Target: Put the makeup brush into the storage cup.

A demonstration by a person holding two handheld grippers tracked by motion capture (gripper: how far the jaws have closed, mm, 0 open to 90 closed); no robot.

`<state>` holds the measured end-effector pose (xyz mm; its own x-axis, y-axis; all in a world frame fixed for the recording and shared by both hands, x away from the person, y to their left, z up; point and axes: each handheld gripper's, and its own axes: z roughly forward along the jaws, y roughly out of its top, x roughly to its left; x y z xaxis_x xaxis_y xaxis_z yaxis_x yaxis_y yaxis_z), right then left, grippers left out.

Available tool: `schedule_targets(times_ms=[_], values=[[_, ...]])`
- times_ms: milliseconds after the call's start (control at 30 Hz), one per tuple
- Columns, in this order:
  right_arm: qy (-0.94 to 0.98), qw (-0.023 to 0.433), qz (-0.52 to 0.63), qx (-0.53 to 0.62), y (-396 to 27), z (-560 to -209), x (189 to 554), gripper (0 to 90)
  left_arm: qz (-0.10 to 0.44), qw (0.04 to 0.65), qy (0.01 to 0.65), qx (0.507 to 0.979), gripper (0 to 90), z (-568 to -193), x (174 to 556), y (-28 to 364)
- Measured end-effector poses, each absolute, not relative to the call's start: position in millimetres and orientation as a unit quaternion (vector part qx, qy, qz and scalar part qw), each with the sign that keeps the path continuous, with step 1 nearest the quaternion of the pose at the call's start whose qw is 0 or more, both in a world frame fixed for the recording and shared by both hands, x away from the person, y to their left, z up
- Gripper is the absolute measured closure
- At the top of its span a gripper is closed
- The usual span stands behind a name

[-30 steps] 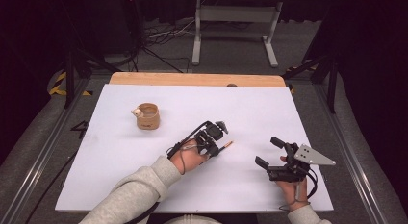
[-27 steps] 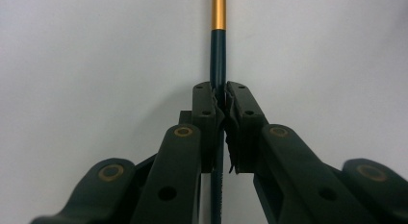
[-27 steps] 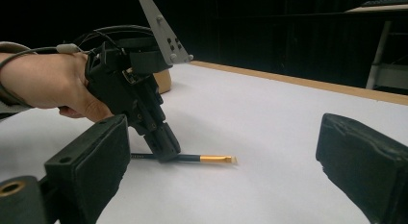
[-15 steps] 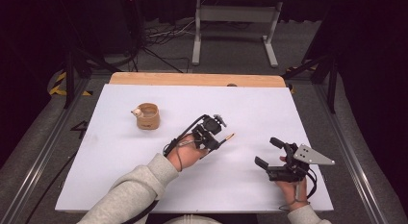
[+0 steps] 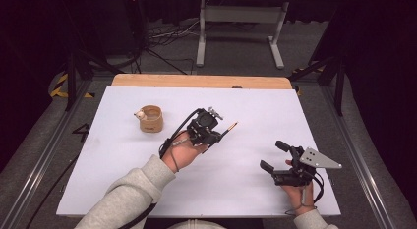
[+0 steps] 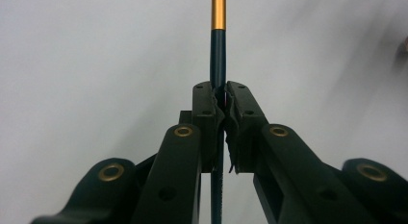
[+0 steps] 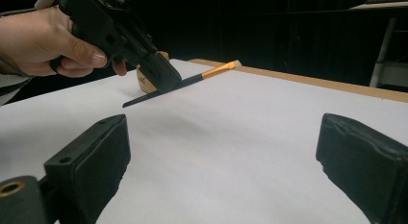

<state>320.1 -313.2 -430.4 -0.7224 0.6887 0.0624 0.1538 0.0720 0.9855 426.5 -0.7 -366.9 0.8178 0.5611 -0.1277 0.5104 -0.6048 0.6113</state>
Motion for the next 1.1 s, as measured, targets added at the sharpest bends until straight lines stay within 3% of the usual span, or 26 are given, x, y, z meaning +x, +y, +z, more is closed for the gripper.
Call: schedule_targets(times_ms=[1100], values=[[0.702,0.217,0.609,0.300,-311.5,-432.4,321.2,4.9,0.106,0.542,0.258,0.793,83.3,-362.3,419.6,65.9]])
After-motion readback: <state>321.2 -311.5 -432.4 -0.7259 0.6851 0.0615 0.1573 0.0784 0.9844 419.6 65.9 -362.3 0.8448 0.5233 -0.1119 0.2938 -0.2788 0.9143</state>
